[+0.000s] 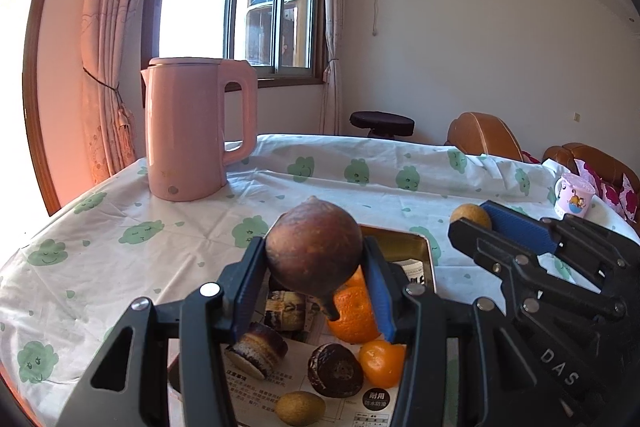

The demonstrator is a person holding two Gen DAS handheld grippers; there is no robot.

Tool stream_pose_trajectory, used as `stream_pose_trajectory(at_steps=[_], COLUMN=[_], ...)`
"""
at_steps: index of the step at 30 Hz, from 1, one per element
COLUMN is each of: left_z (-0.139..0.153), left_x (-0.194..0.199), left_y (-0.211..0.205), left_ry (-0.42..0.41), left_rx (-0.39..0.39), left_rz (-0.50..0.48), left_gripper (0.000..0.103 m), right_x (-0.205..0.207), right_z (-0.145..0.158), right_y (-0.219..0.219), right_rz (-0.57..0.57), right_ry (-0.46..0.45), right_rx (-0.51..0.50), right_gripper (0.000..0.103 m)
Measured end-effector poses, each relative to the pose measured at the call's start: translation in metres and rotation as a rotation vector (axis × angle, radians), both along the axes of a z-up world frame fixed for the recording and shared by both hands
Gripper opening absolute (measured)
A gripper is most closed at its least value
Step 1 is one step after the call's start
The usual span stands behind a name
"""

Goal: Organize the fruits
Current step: 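Lower both fruits into the tin and open both grippers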

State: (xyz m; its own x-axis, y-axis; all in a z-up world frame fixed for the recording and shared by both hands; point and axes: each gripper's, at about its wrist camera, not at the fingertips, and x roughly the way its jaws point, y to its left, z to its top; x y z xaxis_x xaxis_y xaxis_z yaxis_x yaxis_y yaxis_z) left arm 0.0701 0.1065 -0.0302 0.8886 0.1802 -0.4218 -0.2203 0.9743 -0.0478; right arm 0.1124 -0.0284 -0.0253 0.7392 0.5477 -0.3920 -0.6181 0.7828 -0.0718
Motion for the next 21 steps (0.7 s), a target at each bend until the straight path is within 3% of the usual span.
stream_pose_trajectory(at_steps=[21], left_z=[-0.001], left_x=[0.019], left_y=[0.033], left_ry=[0.090], left_rx=[0.019], left_rz=[0.040], left_gripper=[0.050], right_x=[0.023], right_z=[-0.008], right_y=[0.022], right_rz=[-0.001], right_ry=[0.070], right_rx=[-0.011], right_gripper=[0.028])
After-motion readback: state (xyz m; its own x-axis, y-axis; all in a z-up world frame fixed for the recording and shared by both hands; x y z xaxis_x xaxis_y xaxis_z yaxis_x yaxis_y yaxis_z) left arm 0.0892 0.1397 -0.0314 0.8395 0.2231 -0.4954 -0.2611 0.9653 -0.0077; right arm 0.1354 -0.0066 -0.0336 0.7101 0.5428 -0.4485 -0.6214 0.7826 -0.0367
